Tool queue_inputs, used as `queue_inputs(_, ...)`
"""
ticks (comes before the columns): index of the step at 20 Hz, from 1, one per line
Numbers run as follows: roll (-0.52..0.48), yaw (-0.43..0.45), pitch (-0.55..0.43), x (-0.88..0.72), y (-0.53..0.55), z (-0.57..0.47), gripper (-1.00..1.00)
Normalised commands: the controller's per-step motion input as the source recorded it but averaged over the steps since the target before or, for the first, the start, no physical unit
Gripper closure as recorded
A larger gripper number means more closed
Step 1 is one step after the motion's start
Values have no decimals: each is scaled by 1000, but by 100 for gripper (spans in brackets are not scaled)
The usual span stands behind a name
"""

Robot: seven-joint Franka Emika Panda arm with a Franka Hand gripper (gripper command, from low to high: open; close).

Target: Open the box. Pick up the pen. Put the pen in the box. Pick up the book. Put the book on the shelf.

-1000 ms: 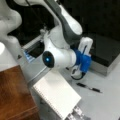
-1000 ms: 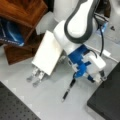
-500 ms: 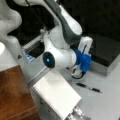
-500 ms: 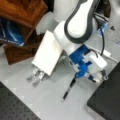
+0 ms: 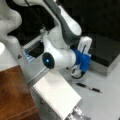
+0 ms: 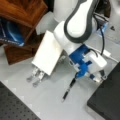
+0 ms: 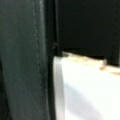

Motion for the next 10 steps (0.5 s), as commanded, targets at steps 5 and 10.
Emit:
queue_inputs(5,56,-22,40,-59,-38,10,100)
queue_inputs(10,44,-33,58,-25,-28,48,100)
